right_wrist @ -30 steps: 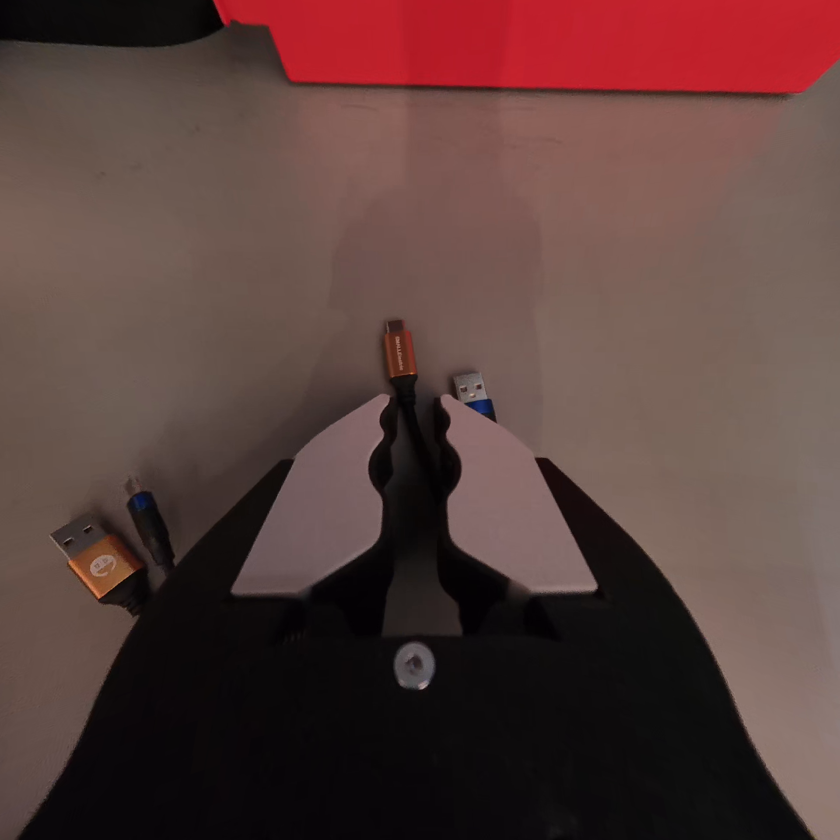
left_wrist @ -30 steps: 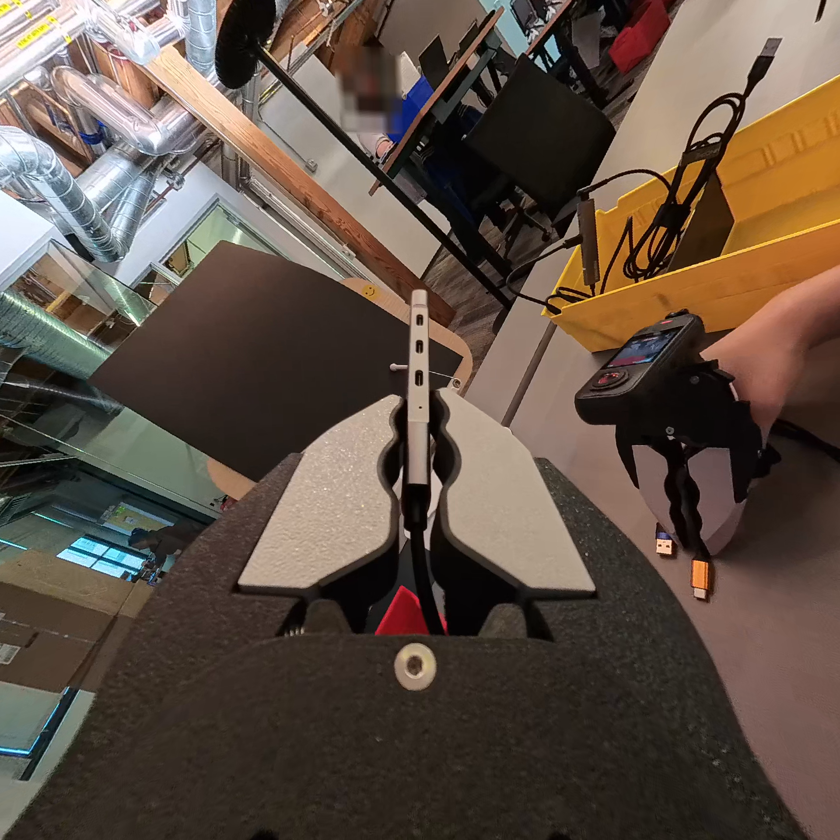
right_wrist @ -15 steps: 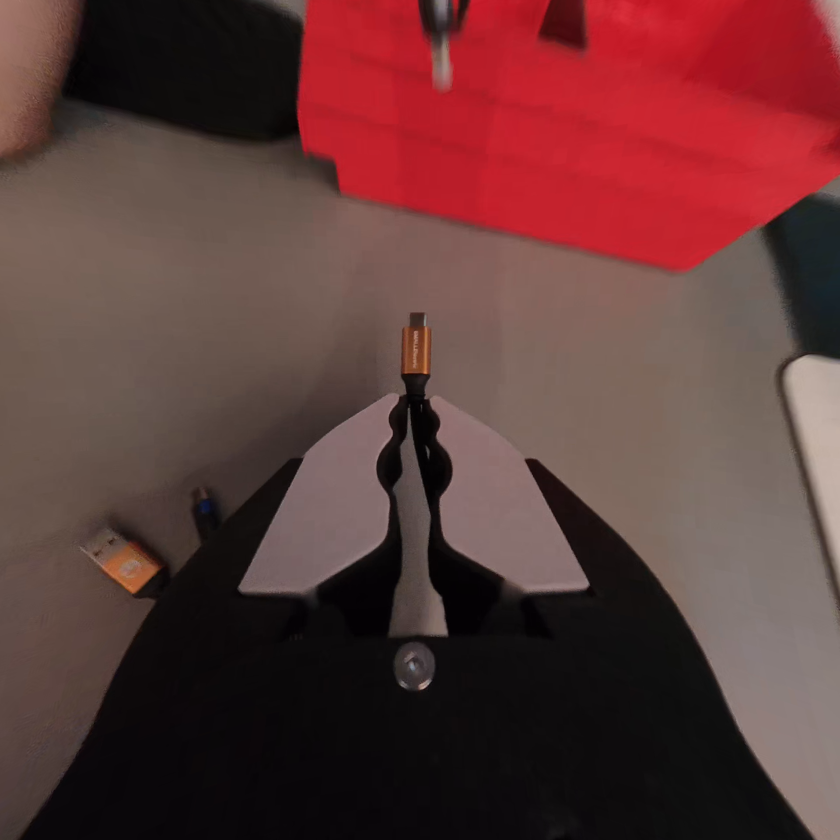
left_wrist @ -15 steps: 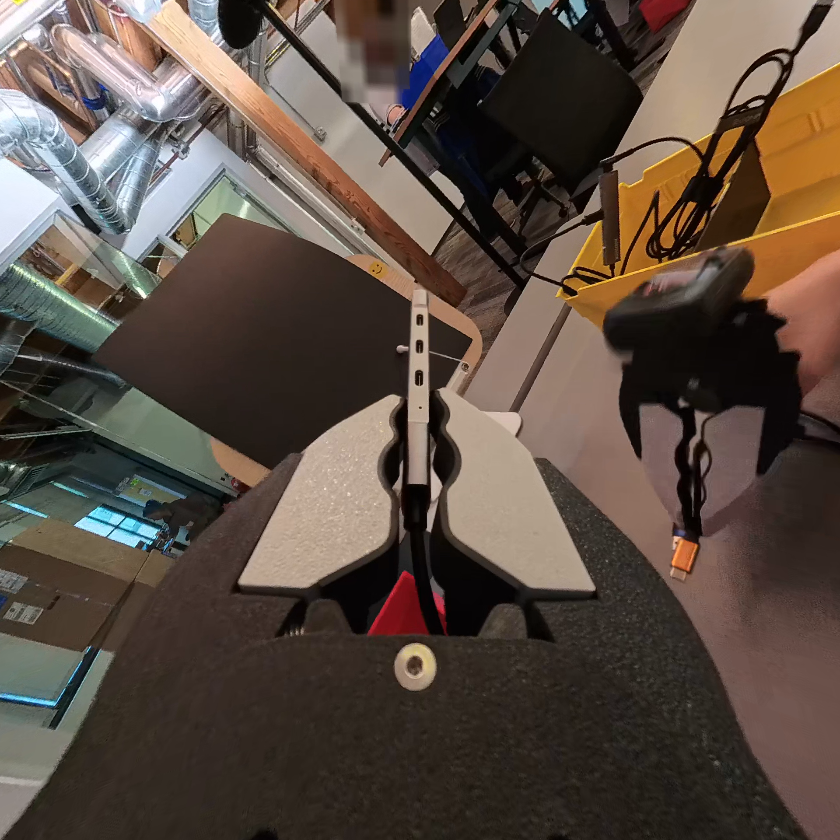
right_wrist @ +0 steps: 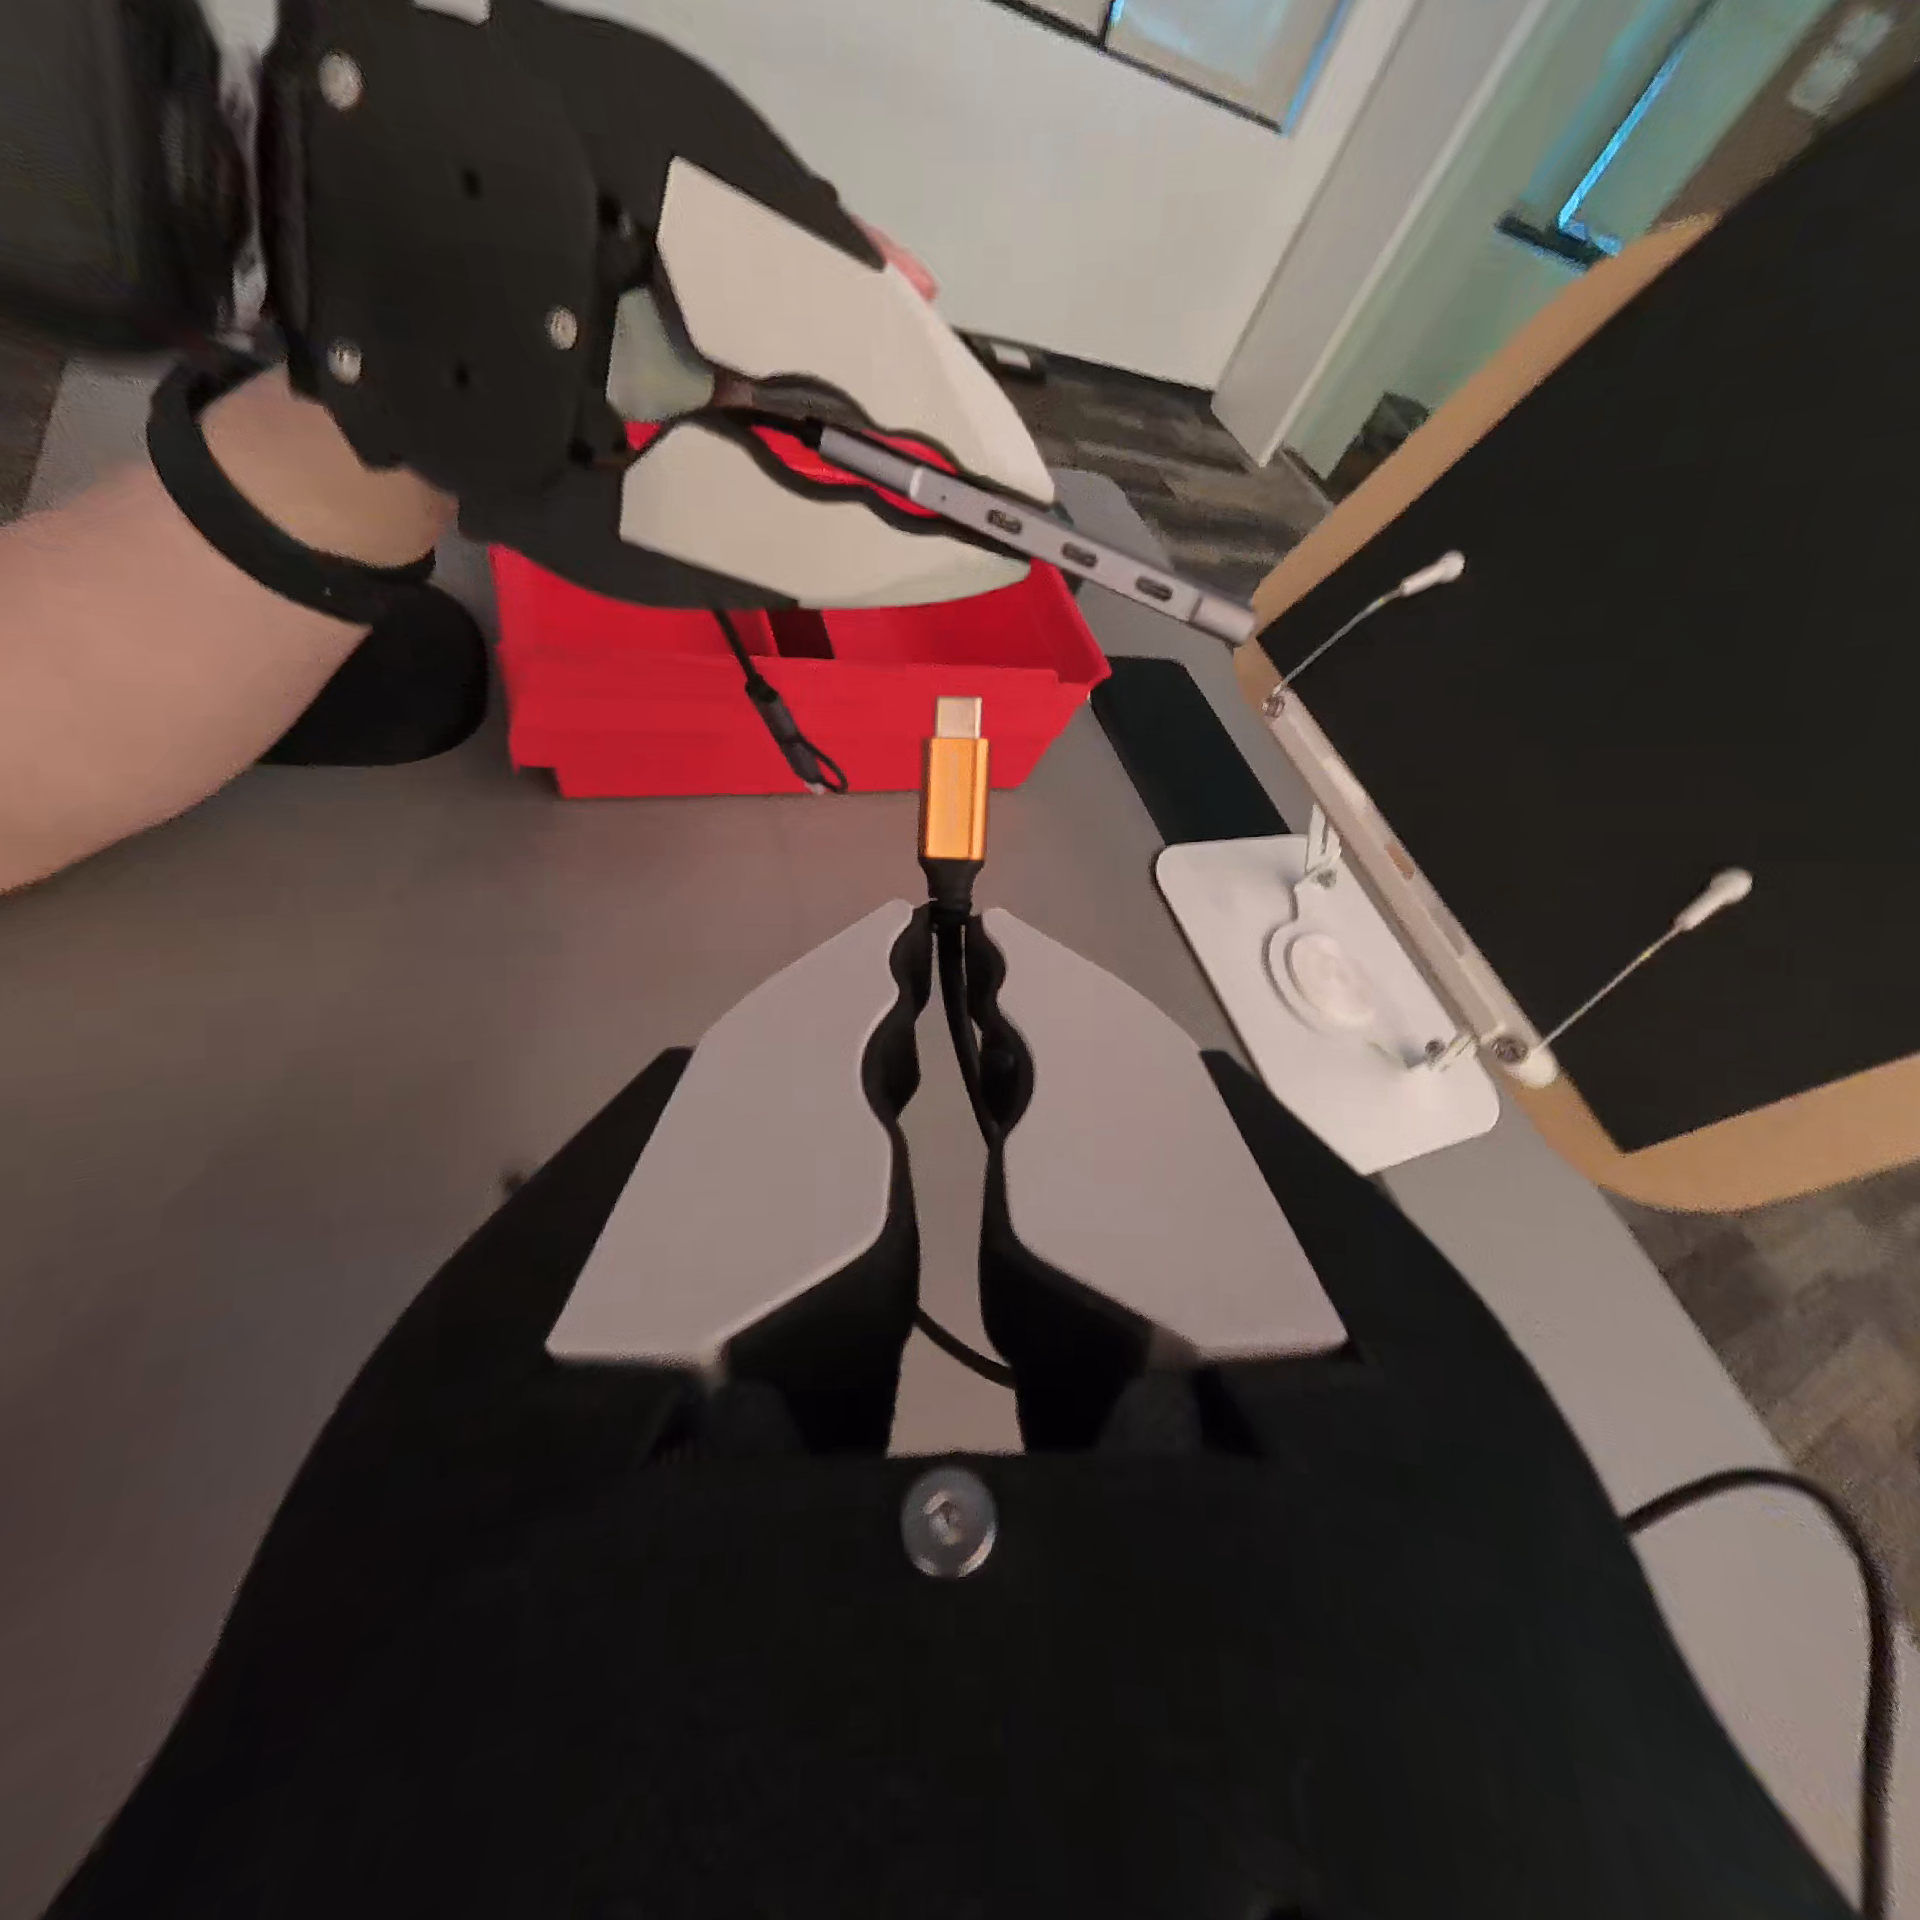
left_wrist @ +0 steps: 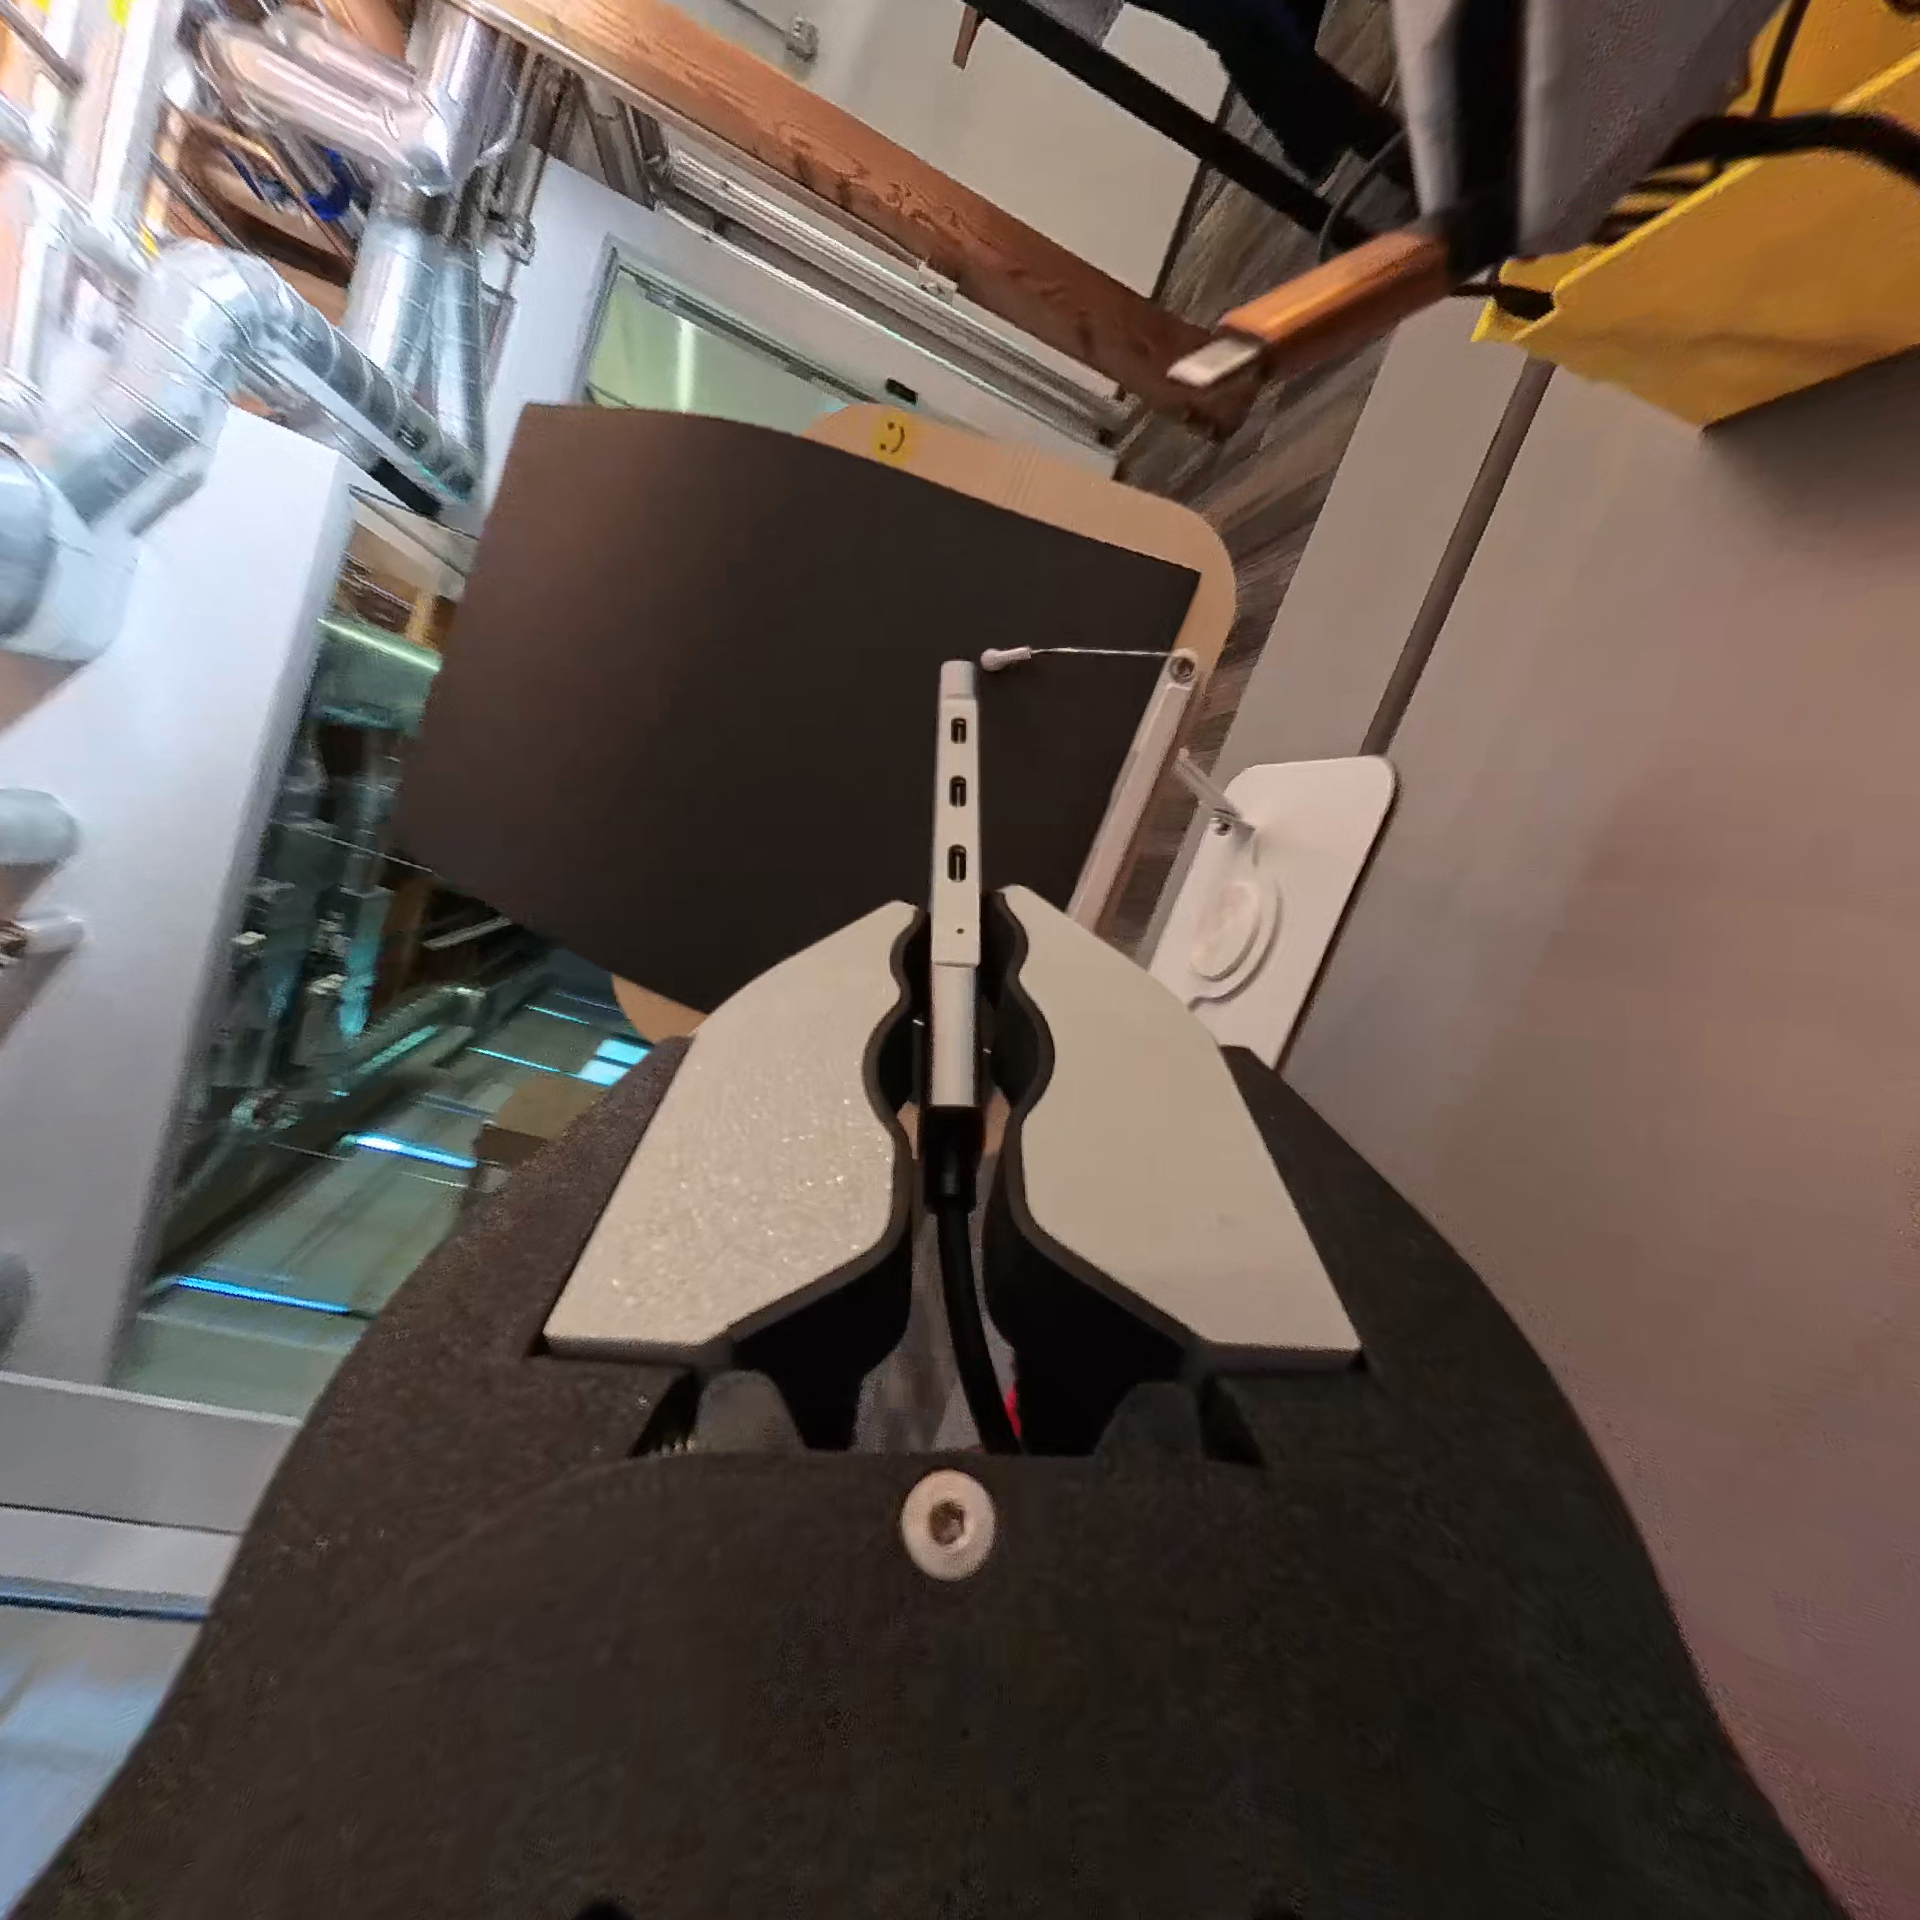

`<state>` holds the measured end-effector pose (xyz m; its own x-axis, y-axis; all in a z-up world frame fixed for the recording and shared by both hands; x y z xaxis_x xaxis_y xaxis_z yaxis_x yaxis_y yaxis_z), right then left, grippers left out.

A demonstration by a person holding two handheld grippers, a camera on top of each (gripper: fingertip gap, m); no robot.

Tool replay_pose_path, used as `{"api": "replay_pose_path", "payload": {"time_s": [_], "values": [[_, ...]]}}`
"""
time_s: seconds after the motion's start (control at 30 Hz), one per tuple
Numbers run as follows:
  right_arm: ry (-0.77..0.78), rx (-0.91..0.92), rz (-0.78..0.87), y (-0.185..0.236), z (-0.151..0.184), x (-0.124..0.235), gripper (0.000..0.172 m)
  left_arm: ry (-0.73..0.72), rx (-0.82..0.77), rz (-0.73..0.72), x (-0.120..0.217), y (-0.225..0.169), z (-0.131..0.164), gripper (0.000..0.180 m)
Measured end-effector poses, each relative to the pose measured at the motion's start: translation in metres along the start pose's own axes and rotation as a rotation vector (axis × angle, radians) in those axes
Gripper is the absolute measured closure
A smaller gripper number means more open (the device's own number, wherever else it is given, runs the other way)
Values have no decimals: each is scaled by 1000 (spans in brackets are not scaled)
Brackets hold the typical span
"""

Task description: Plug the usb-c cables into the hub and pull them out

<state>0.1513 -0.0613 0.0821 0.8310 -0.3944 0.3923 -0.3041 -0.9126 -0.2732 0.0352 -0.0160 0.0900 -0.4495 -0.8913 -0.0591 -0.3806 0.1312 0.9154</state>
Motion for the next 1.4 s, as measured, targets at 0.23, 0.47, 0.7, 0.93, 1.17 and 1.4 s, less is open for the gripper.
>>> {"api": "replay_pose_path", "payload": {"time_s": [0.23,0.47,0.7,0.93,1.17,1.4], "values": [[136,-161,76,-5,14,-11,166,5,-172,-38,-14,-27,-15,172],[285,-175,124,-9,34,-13,165,35,-307,-6,-24,-55,-22,172],[341,-200,101,-5,43,-22,165,41,-399,13,-25,-65,-24,172],[296,-265,36,-3,43,-24,166,16,-416,2,-24,-67,-27,172],[296,-277,31,-5,46,-25,165,-8,-450,1,-24,-71,-31,172],[299,-299,9,-4,48,-26,165,-19,-495,-8,-24,-74,-32,172]]}}
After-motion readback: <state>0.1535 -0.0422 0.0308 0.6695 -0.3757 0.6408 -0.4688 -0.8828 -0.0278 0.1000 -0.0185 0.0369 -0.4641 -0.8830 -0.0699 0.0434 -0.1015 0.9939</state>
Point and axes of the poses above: each gripper's, where its closed fingertips meet, x back along the fingers, z out of its underside, y = z × x across the jaws, the point moved 3 cm from there along x, back along the fingers, and after that the axes turned 6 degrees about -z, right-handed, at the moved point
